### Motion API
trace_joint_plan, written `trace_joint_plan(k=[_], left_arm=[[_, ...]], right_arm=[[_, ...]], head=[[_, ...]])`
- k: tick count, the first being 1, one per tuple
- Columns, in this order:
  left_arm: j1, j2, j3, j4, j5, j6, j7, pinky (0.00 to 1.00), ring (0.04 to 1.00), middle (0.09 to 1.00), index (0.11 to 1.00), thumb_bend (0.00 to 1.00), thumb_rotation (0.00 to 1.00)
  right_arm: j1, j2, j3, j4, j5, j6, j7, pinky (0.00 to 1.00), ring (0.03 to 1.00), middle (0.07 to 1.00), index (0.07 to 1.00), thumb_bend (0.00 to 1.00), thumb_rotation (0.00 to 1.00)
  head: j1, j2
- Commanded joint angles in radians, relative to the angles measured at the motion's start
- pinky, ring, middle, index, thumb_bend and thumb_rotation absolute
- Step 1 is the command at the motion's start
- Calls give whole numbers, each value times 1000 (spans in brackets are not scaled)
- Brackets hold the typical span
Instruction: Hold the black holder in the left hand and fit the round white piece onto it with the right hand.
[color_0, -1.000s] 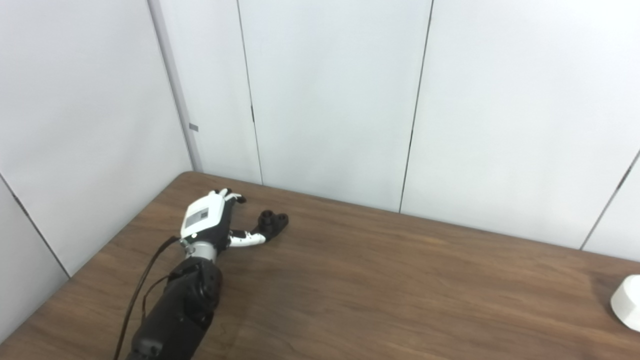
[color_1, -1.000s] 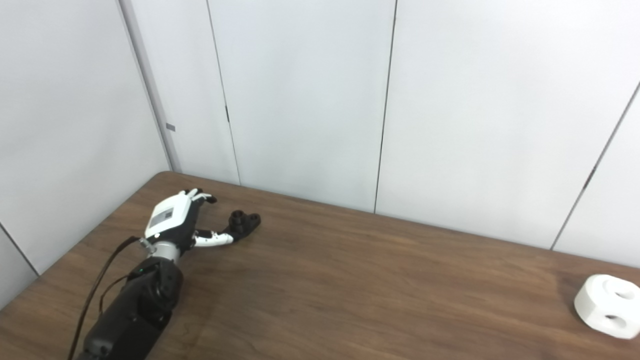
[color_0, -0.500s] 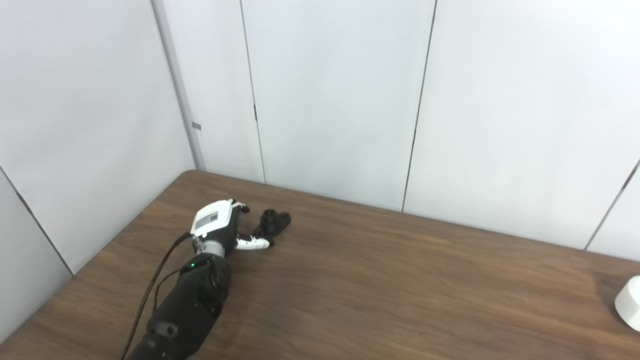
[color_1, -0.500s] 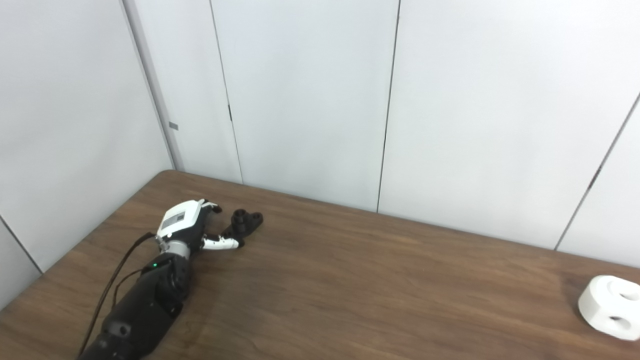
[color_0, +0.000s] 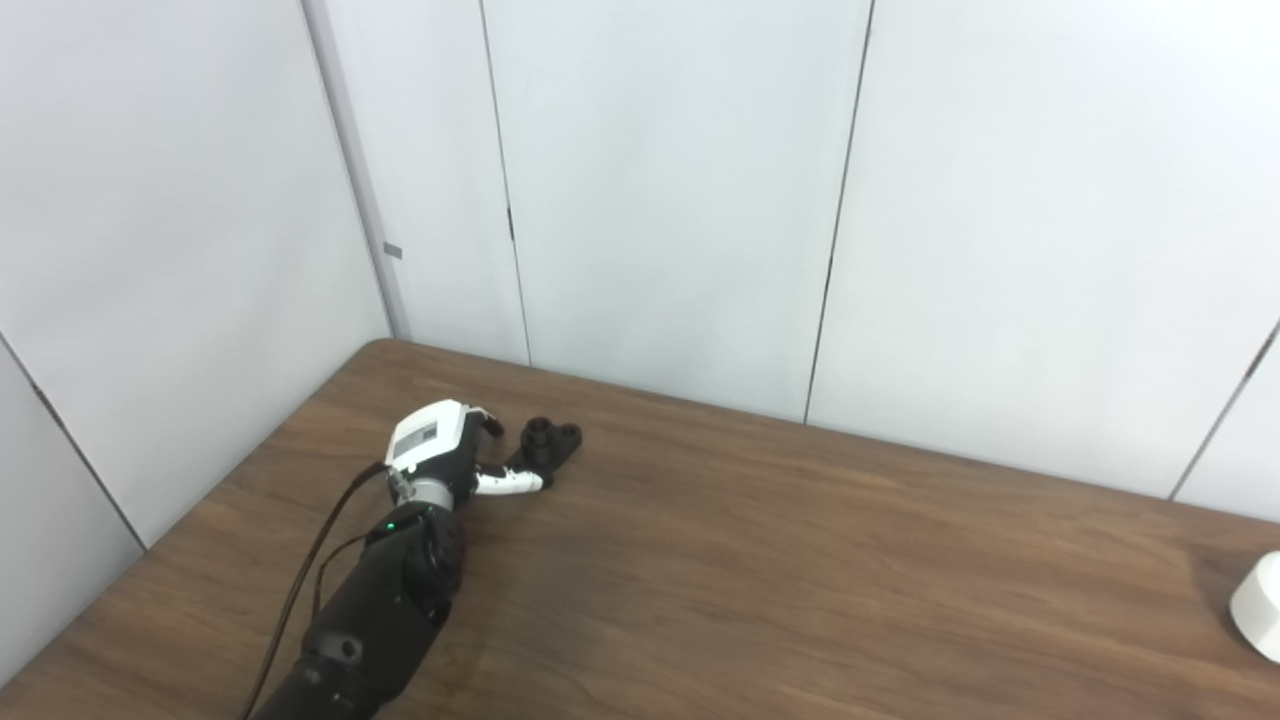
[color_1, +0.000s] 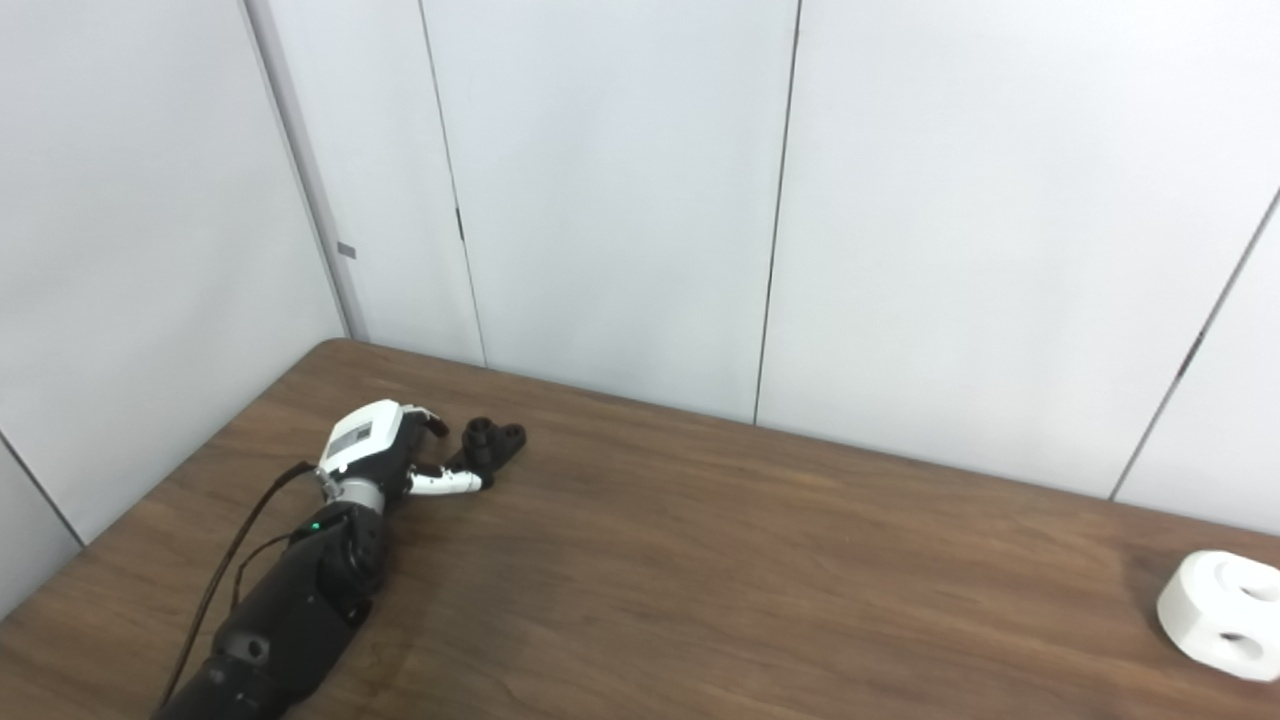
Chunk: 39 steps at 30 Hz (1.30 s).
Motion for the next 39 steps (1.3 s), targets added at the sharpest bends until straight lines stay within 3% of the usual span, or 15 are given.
trace_joint_plan(k=[1,8,19,27,39], left_arm=[[-43,12,-4,-6,-1,6,9,1000,989,921,714,869,393],[-43,2,-32,9,5,16,13,1000,993,922,685,862,386],[-41,-5,-44,17,-21,-17,38,1000,972,902,671,869,345],[-32,-13,-57,2,-21,3,27,1000,964,897,658,860,328],[-25,-9,-60,-1,-40,1,20,1000,967,878,612,851,326]], right_arm=[[31,32,16,-5,2,12,-6,1000,991,931,1000,716,1000],[35,31,21,-6,10,3,-2,1000,984,932,1000,708,1000],[41,34,28,-30,6,45,-12,1000,992,933,1000,723,1000],[49,33,32,-52,7,61,-15,1000,1000,941,1000,728,1000],[47,27,31,-41,5,40,-13,1000,1000,955,1000,716,1000]], head=[[0,4],[-6,9],[-9,15],[-9,27],[-4,39]])
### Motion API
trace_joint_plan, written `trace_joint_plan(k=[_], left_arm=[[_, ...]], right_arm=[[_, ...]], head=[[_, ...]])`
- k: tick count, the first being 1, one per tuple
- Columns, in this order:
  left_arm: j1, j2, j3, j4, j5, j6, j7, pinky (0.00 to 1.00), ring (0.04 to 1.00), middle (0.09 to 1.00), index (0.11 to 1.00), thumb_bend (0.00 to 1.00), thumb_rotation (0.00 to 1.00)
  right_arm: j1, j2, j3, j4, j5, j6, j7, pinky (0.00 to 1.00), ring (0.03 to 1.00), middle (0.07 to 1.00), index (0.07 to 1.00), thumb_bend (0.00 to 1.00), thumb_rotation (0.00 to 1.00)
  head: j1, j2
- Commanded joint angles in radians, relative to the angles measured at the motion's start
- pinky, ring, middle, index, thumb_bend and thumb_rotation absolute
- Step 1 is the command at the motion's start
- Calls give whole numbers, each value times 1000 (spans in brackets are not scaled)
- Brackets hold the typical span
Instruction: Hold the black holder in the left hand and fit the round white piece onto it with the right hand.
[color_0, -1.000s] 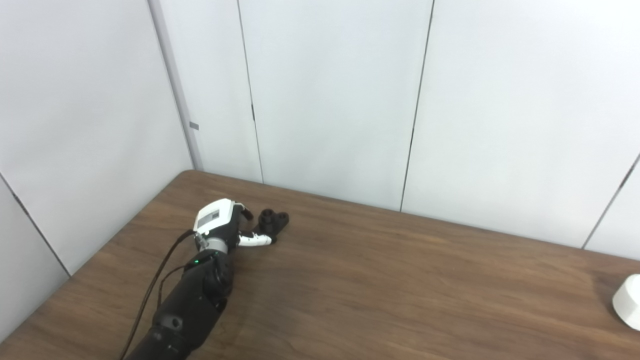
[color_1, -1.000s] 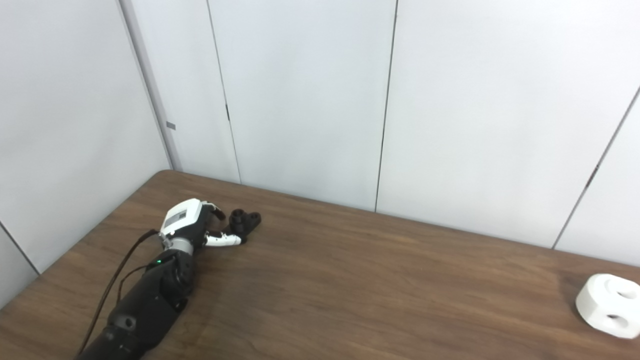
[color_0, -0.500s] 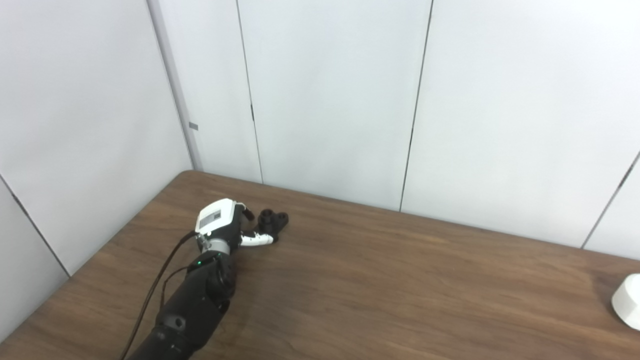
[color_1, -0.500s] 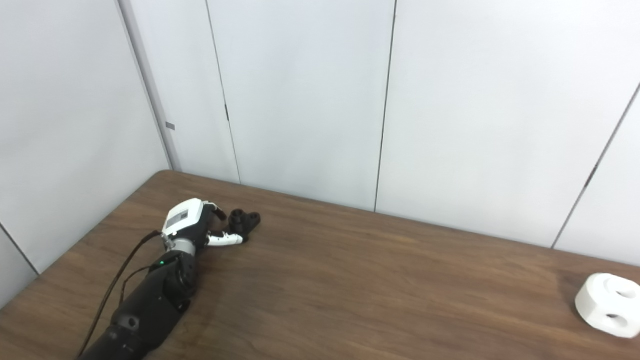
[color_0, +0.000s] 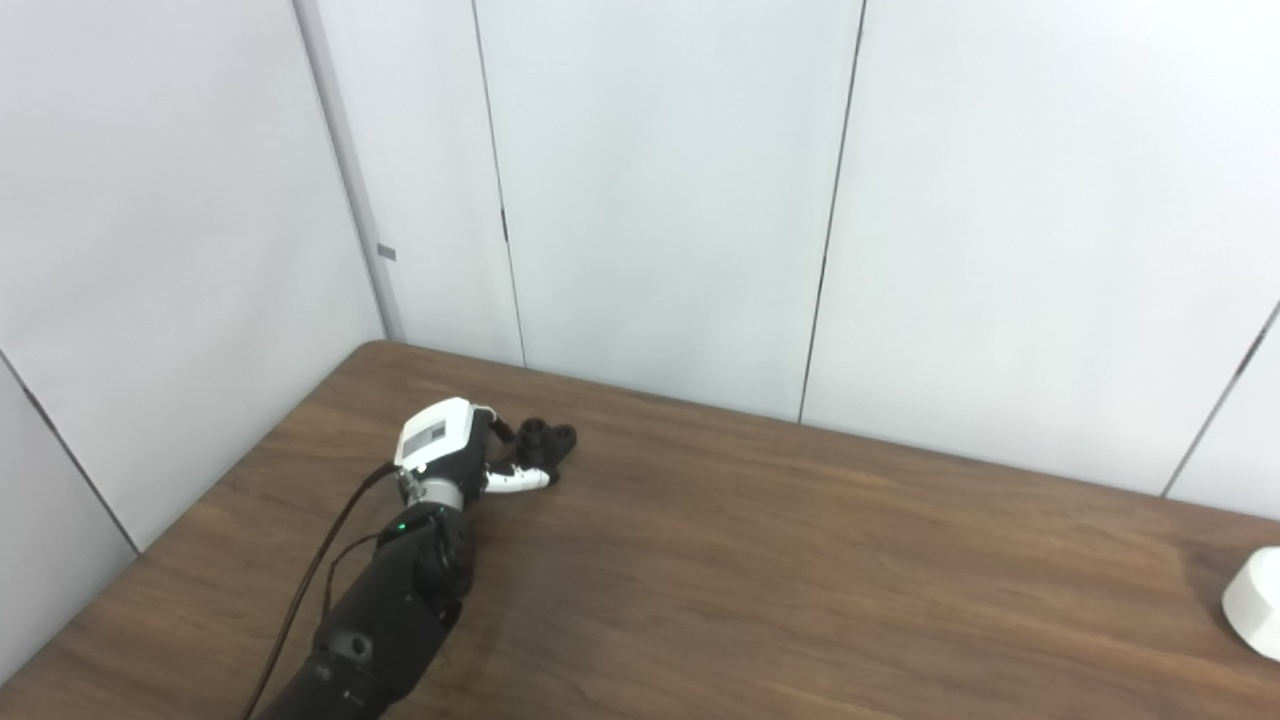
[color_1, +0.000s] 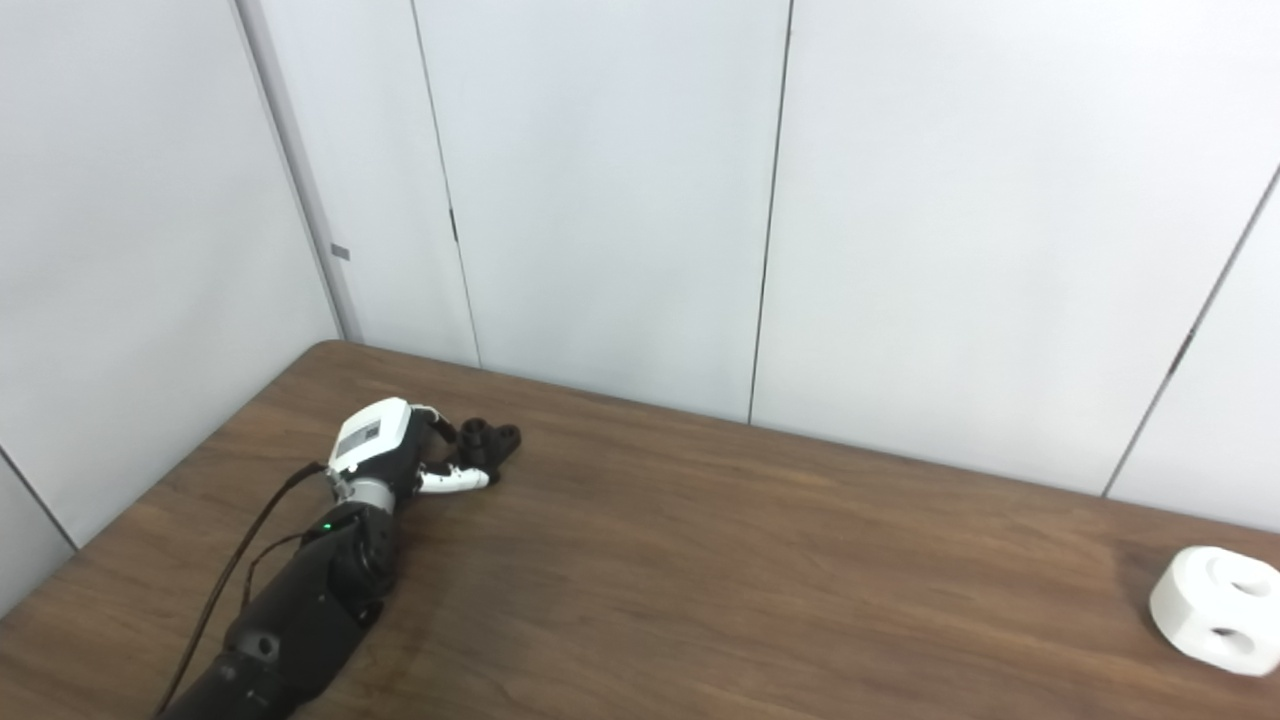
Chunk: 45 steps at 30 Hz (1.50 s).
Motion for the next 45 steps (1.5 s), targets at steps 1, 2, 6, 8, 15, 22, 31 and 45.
trace_joint_plan(k=[1,2,6,8,15,22,31,45], left_arm=[[-8,2,-13,-23,-8,-4,-23,1000,964,872,594,847,319],[-9,2,-13,-22,-8,-2,-24,1000,963,869,588,845,317],[-12,1,-9,-17,-16,-6,-21,1000,952,846,518,680,183],[-12,3,-11,-16,-20,-16,-18,1000,944,830,492,556,101],[-6,8,-27,-20,-21,-55,-17,1000,915,784,483,523,53],[-11,20,-51,-26,-17,-52,-30,1000,898,779,483,522,53],[2,29,-52,-67,-36,-53,-51,1000,886,768,484,522,54],[114,18,-52,-418,-53,-9,-212,1000,930,802,485,522,51]], right_arm=[[16,23,2,-7,6,-17,-5,1000,1000,953,1000,710,1000],[16,23,2,-9,6,-13,-5,1000,1000,953,1000,709,1000],[19,22,3,-14,8,-9,-4,1000,1000,953,1000,711,1000],[20,22,3,-17,7,-10,-4,1000,1000,952,1000,711,1000],[27,18,5,-34,3,9,-3,1000,1000,952,1000,694,1000],[29,10,7,-31,6,-8,6,1000,1000,958,1000,556,958],[25,12,7,-13,13,-23,12,1000,1000,952,1000,521,971],[33,12,23,-63,-14,59,3,1000,1000,983,1000,570,1000]], head=[[1,1],[1,1],[3,4],[3,8],[3,8],[6,12],[-24,21],[-86,42]])
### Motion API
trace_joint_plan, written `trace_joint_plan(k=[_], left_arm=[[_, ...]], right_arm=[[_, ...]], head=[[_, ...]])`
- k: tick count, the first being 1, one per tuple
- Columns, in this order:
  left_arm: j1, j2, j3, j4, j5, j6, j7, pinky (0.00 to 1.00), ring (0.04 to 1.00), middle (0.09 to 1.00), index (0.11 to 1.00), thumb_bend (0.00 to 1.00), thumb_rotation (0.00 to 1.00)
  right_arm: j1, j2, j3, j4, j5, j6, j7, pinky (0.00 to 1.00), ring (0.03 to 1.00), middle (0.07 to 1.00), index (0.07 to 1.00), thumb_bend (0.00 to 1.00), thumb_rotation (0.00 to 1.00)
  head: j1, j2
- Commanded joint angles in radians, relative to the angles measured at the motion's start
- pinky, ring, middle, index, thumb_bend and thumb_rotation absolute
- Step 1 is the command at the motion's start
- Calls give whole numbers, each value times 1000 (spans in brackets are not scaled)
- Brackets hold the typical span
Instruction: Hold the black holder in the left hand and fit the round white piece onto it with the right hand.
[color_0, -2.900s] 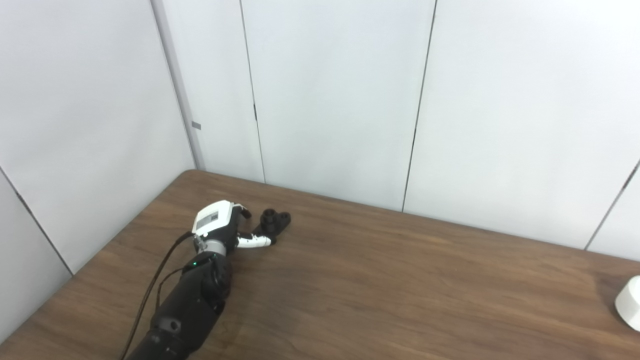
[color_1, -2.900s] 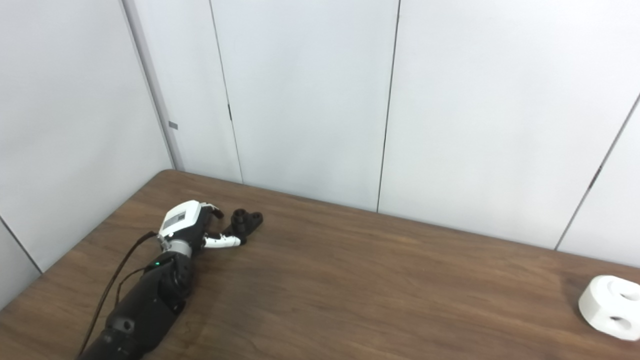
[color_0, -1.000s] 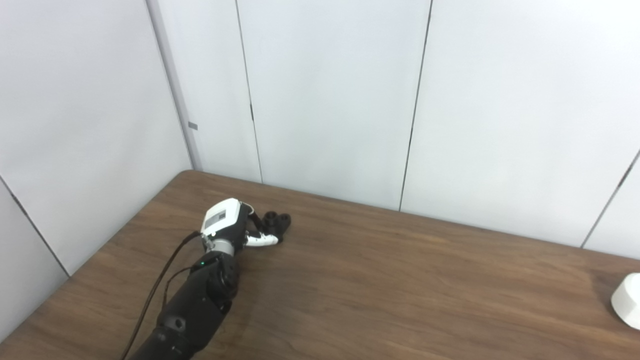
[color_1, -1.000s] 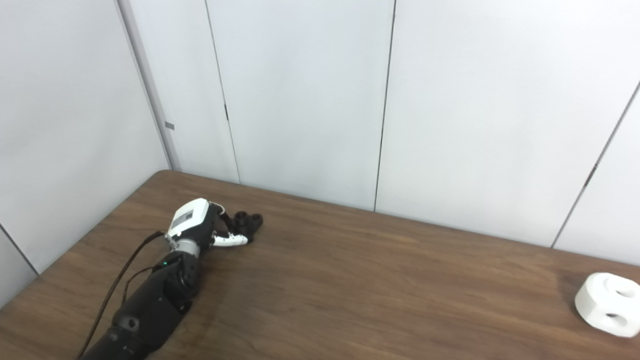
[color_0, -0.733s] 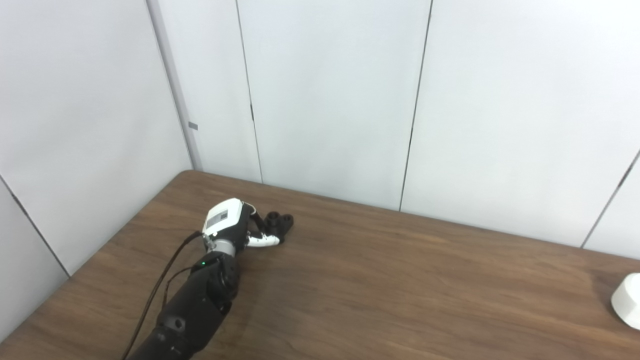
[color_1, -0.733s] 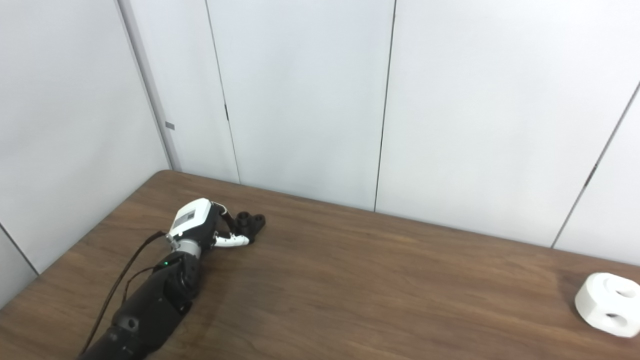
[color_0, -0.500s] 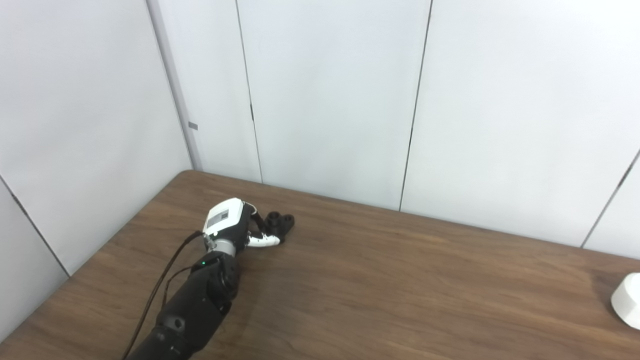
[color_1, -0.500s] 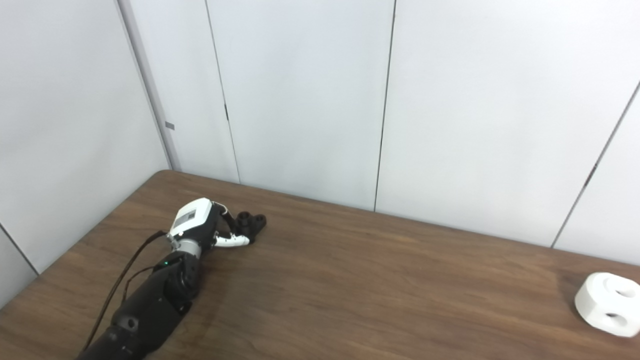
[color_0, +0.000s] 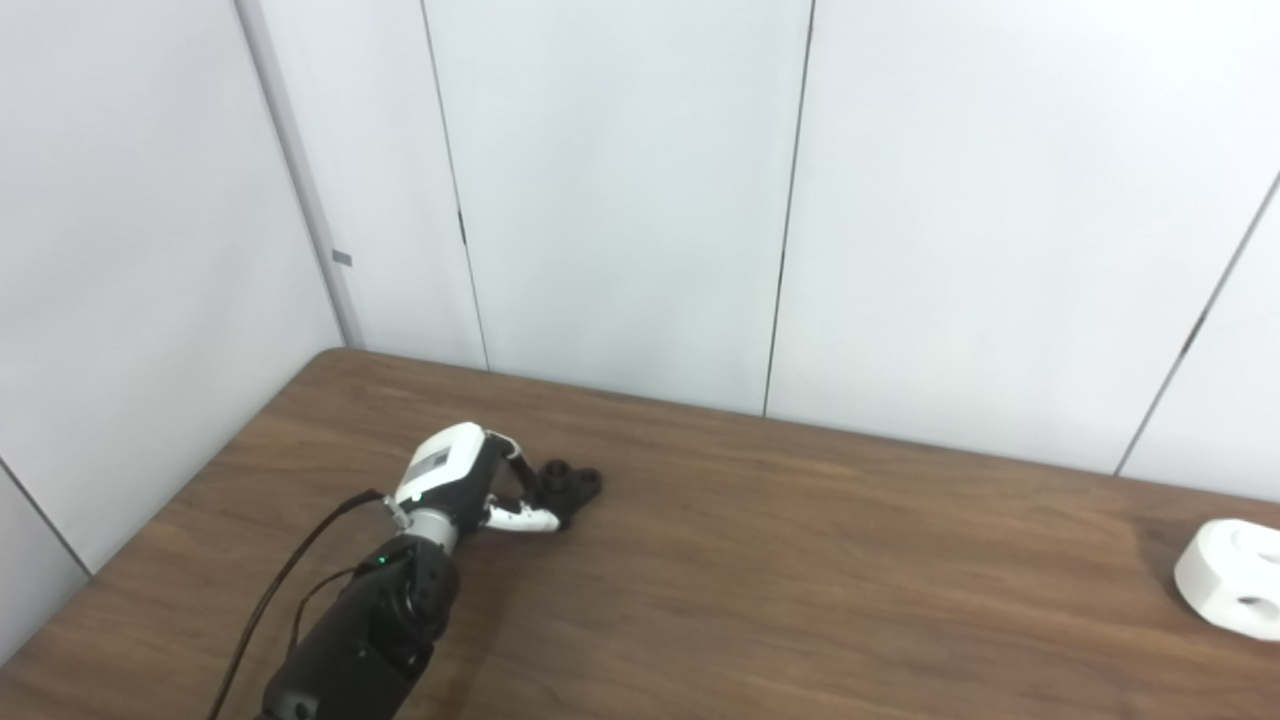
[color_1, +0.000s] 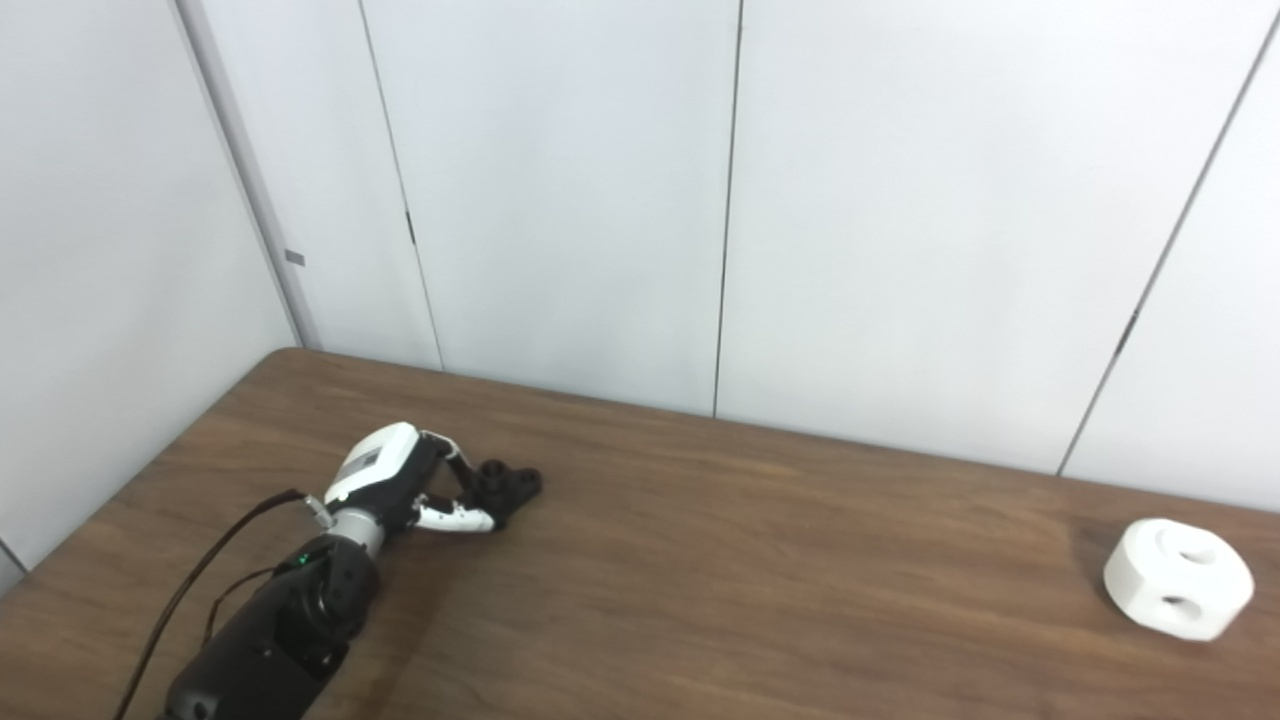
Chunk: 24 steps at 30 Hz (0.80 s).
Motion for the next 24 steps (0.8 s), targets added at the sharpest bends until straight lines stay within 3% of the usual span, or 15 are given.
trace_joint_plan(k=[1,7,12,20,24], left_arm=[[-9,7,2,-91,5,9,-22,1000,929,801,484,522,51],[70,-21,1,-278,3,8,-88,1000,914,795,485,521,47],[142,-38,-37,-408,15,-13,-149,1000,918,805,484,520,48],[202,-59,-105,-538,40,-30,-239,1000,909,793,483,521,47],[222,-81,-144,-572,67,-71,-250,1000,896,783,483,522,49]], right_arm=[[15,19,4,-38,-2,16,-7,1000,1000,981,1000,562,1000],[16,33,12,-52,2,41,-15,1000,1000,963,1000,515,1000],[18,44,22,-70,-31,63,-36,1000,1000,938,1000,542,1000],[20,51,40,-76,-66,51,-64,1000,961,911,1000,556,1000],[17,49,48,-73,-69,39,-71,970,927,900,1000,565,1000]], head=[[-6,2],[-31,11],[-73,22],[-142,49],[-169,66]])
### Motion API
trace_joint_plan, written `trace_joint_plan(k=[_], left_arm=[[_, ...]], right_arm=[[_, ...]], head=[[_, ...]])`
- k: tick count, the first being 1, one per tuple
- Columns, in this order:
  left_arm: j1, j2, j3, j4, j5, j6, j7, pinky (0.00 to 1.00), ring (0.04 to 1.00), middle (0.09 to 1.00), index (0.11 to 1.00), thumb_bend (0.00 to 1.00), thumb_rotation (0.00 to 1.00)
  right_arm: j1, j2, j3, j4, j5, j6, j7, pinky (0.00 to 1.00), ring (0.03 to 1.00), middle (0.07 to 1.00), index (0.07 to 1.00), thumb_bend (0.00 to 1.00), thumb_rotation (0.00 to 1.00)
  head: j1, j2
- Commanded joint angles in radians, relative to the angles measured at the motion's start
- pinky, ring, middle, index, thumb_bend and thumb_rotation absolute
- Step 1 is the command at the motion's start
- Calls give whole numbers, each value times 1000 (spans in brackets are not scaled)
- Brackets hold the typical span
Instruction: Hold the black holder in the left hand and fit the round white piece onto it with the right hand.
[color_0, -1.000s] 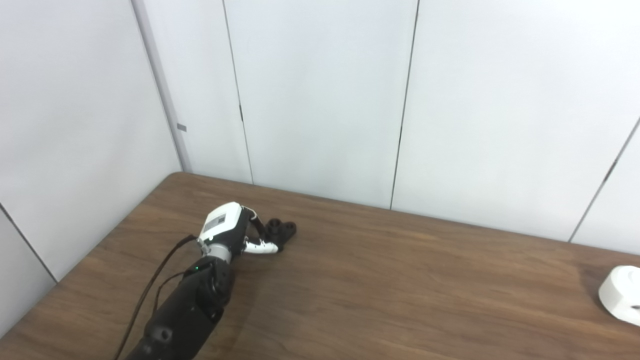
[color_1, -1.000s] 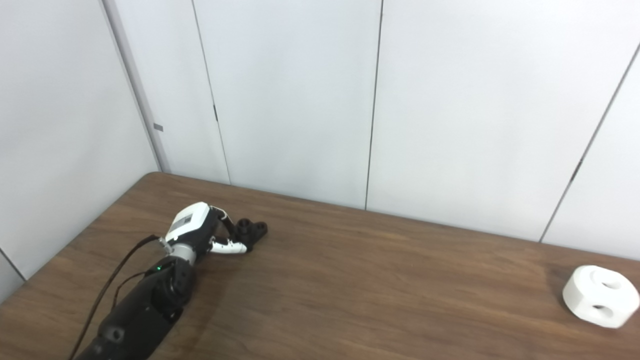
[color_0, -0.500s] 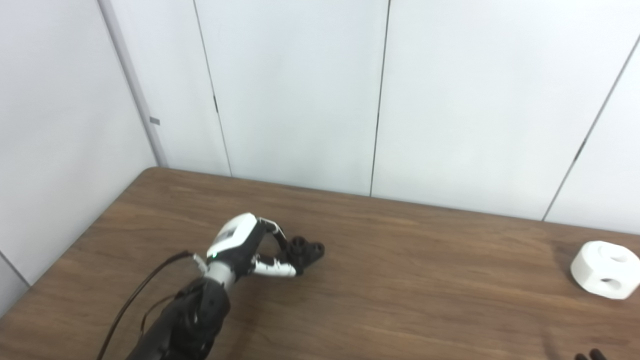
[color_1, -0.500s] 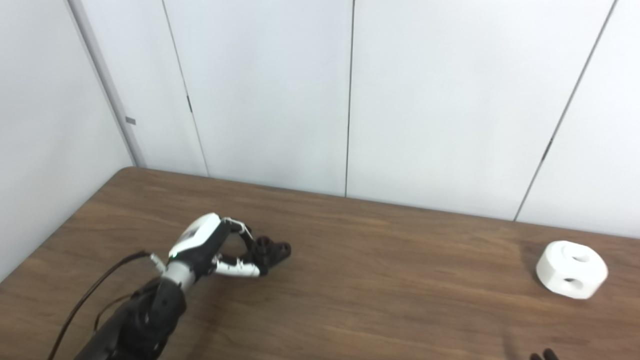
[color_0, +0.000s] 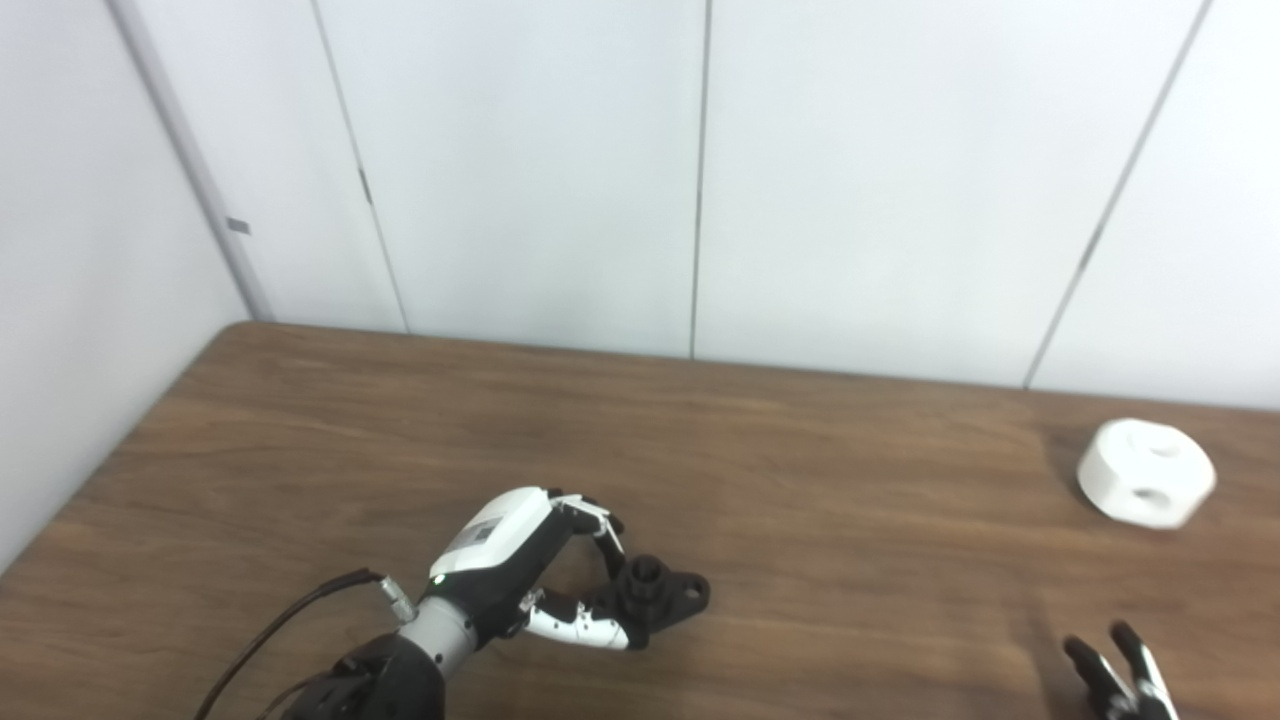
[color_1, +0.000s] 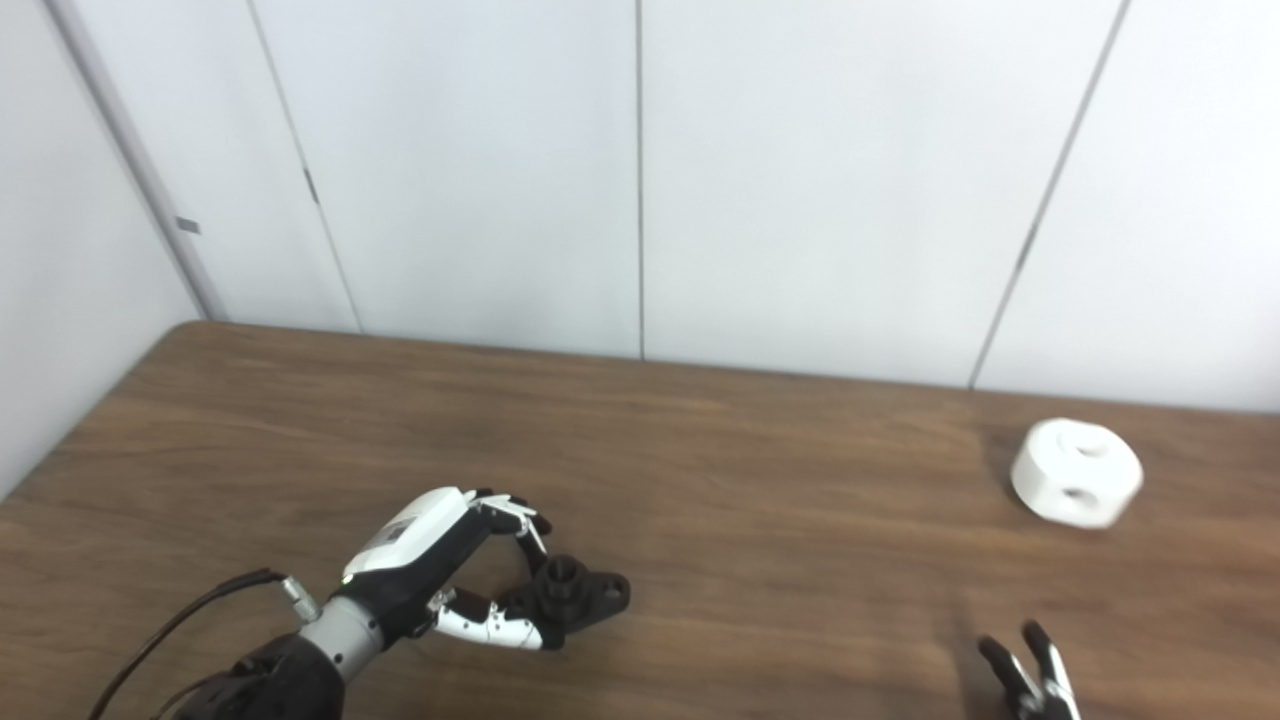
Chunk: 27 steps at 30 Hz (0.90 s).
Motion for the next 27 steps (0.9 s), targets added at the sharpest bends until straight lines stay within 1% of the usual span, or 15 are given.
trace_joint_plan(k=[1,3,5,7,9,13,16,19,23,27], left_arm=[[-8,-10,-16,-38,34,-57,12,1000,888,777,482,522,50],[1,-19,-34,-43,49,-79,5,1000,881,771,482,523,51],[7,-20,-55,-45,69,-118,5,998,877,769,482,523,51],[13,-22,-73,-44,97,-149,1,997,877,767,482,523,52],[20,-30,-79,-47,115,-163,-9,1000,885,775,483,523,53],[37,-49,-101,-24,155,-222,10,1000,885,772,483,524,53],[44,-60,-116,-9,188,-245,-2,1000,888,771,483,524,55],[47,-66,-130,4,203,-272,-14,1000,894,776,484,524,55],[58,-74,-150,45,234,-336,8,1000,894,785,485,524,56],[65,-80,-162,92,270,-390,32,1000,891,792,485,524,58]], right_arm=[[14,42,10,-28,-10,-23,-4,959,921,899,1000,567,999],[15,39,16,-35,-15,-20,-7,981,936,899,1000,575,997],[18,38,21,-44,-14,-14,-8,997,953,896,1000,586,987],[20,39,25,-51,-19,-10,-10,1000,943,890,1000,581,981],[22,38,30,-57,-29,-9,-13,1000,943,888,1000,580,980],[23,43,35,-73,-46,18,-19,1000,934,884,1000,594,976],[24,50,40,-85,-45,34,-23,1000,926,880,1000,578,954],[25,51,47,-97,-54,54,-26,1000,936,884,1000,584,953],[27,56,57,-114,-65,75,-32,1000,942,886,1000,596,955],[27,57,64,-118,-65,73,-38,1000,942,887,1000,604,955]], head=[[-3,4],[-18,17],[-33,26],[-51,30],[-64,34],[-89,41],[-99,47],[-109,54],[-119,62],[-123,67]])
